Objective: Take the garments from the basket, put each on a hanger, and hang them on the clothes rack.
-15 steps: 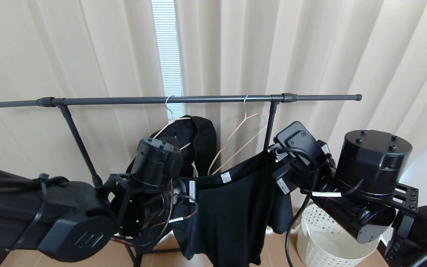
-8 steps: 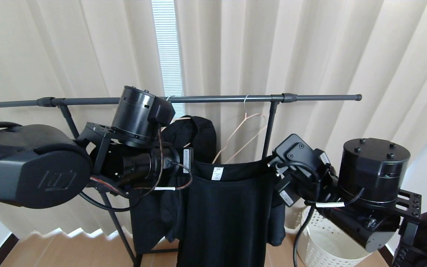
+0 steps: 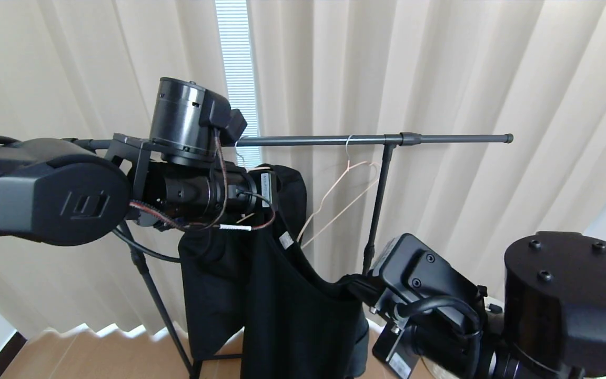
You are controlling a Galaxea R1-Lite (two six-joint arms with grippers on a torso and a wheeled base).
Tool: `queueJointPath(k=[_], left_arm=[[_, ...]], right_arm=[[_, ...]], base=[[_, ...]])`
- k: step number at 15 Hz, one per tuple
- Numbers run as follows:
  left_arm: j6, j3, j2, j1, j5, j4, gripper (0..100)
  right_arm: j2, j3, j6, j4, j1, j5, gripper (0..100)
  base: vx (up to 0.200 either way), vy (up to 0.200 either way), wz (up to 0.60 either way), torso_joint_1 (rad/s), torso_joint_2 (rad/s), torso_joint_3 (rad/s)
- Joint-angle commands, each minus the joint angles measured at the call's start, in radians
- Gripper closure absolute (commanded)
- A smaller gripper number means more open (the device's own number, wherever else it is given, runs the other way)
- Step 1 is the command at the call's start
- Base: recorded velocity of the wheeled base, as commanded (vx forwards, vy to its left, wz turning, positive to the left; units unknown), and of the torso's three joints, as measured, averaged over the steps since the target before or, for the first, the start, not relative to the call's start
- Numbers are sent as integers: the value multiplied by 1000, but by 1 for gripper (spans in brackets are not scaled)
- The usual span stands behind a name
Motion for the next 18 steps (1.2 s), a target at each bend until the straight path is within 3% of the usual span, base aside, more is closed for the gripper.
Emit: queueJointPath(k=[1,2,5,6,11,13,17,18], left_arm=[[5,-71,59,-4,-1,3,100],[7,-107,80,-18,-1,16,100],[12,-131,94,-35,-1,25,100],[10,-145,100,-51,-1,25,100],[5,-114,60,-61,-1,28,100],[7,-82,31,-59,4,33,100],[139,-111,-46,7,8,244,100],[140,-101,-61,13,10,278,100]], right_arm=[[60,-60,70,1,79,0,100],[100,-103,149,-5,88,0,100],[128,-137,220,-9,89,0,100],[151,-189,295,-9,89,-2,100],[143,-206,343,-9,89,0,100],[138,-198,333,5,83,-5,100],[92,-129,125,32,-21,-65,100],[83,-120,88,32,-55,-82,100]], base=[[0,0,0,0,0,0],[0,0,0,0,0,0],[0,0,0,0,0,0],[0,0,0,0,0,0],[0,0,0,0,0,0],[0,0,0,0,0,0],[0,0,0,0,0,0],[0,0,0,0,0,0]])
